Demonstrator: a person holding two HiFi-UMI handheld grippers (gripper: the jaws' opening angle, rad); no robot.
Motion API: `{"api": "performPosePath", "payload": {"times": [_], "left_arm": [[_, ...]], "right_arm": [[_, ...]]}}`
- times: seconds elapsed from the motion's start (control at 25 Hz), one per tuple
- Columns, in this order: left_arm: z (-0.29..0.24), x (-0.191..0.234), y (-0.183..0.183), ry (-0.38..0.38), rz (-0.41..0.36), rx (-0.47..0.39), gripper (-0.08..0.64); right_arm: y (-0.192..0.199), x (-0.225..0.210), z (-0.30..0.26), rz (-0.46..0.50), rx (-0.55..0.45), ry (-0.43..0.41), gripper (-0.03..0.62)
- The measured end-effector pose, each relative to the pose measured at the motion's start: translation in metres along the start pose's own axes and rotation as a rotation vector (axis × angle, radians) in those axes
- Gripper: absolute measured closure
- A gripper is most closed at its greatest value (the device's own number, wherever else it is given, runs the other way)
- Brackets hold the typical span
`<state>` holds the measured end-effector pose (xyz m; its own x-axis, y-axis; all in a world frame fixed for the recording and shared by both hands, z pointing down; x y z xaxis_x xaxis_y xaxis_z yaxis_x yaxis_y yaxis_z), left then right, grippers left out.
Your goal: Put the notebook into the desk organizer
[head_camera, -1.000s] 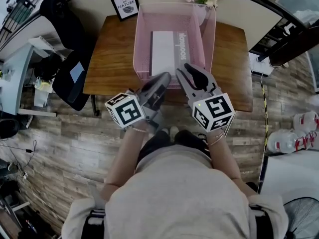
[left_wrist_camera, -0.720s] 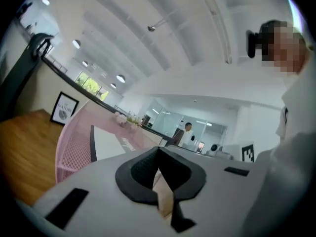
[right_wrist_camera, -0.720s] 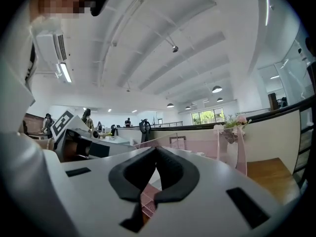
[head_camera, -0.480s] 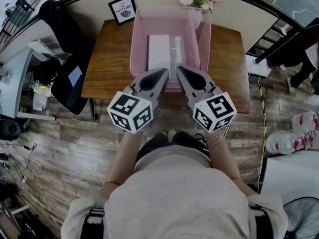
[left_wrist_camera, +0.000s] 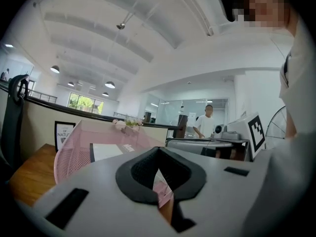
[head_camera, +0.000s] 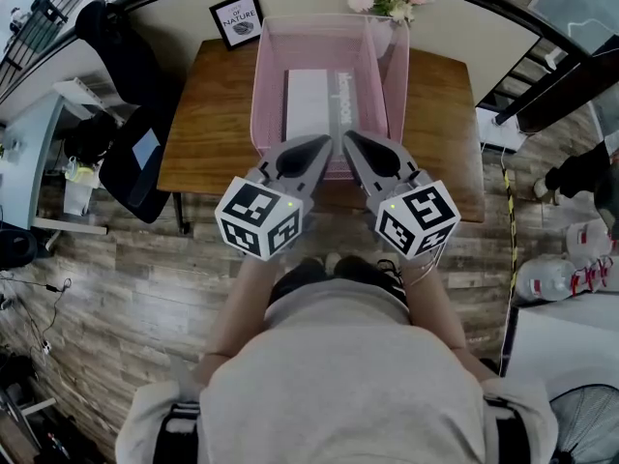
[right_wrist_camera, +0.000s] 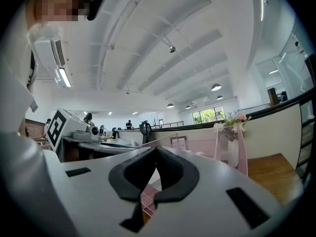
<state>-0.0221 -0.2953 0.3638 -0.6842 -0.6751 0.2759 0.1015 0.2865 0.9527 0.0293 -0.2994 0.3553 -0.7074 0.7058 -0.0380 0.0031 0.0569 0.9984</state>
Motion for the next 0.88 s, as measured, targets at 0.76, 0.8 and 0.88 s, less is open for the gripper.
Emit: {"api": "performPosePath", "payload": {"times": [0.76, 0.8, 0.88], "left_arm": [[0.0, 0.009, 0.011, -0.023, 0.048, 0.034, 0.548], [0.0, 0.009, 0.012, -0.022, 0.051, 0.035, 0.548], [0.0, 0.01, 0.012, -0.022, 0.055, 0.036, 0.548]], "right_arm": [[0.013, 0.011, -0.004, 0.036, 0.063, -0.036, 0.581], [0.013, 0.012, -0.004, 0.036, 0.063, -0.036, 0.581], [0.014, 0.012, -0.005, 0.04, 0.067, -0.033, 0.581]]}}
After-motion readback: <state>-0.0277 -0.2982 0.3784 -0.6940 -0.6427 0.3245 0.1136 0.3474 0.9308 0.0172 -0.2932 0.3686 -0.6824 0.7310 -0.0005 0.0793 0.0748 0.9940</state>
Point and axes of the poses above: the fingertips, and each gripper's own axes: z backward along the fingers, x to its left, y out of its underside, the point moved 2 cm from there along z, backward along the fingers, and after that the axes turned 5 degrees about z, right-handed, at the moved point
